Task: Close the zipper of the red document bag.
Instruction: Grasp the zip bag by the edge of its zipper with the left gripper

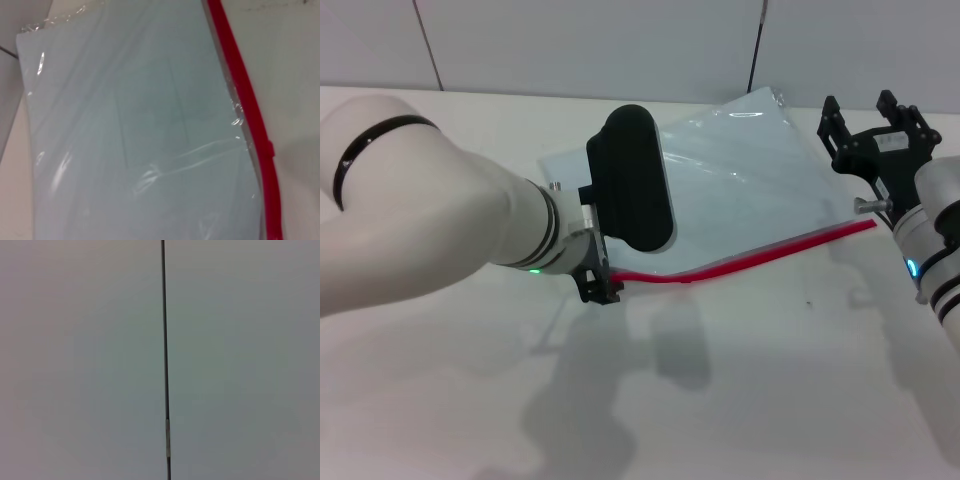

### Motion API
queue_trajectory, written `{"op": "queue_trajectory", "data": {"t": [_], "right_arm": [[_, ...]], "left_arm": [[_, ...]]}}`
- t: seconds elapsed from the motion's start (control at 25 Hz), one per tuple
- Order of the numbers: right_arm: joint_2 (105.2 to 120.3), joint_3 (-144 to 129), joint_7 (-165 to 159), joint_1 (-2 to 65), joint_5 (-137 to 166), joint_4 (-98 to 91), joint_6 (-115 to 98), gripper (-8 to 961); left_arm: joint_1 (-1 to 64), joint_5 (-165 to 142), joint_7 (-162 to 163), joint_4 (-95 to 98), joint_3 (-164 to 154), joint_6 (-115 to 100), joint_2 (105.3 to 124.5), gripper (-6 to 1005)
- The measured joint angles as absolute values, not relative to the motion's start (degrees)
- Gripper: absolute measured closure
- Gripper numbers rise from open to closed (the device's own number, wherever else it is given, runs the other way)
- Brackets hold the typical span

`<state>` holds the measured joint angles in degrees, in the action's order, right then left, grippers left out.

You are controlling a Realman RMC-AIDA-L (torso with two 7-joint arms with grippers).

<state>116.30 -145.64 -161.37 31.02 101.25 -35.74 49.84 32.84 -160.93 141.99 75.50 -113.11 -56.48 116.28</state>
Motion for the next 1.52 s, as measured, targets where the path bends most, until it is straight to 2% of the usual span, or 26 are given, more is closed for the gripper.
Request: {"op": "queue_trajectory", "data": {"t": [0.48,0.72,0.92,1.12,1.52], "right_arm": [[116.28,-145.63,-161.37,31.14,101.25,-35.87,49.84,303],[116.28,-145.64,-161.36,31.25,101.25,-35.86,49.83,303],[116.28,-145.63,-161.37,31.29,101.25,-35.86,49.83,304],[116.28,-145.63,-161.37,31.43,101.25,-35.83,49.25,305],[116.15,-145.31,-161.36,30.79,101.27,-38.67,49.30,306]], "left_arm": [[34.34,-161.39,142.20,69.53,-112.70,-48.68,116.29,299],[35.04,-161.11,144.05,66.47,-113.07,-43.63,116.28,491],[35.01,-161.10,144.68,65.64,-113.08,-40.19,116.28,567],[34.46,-161.04,144.71,64.74,-113.16,-36.95,116.28,763],[33.48,-161.38,147.62,65.79,-112.68,-34.74,116.31,840]]}}
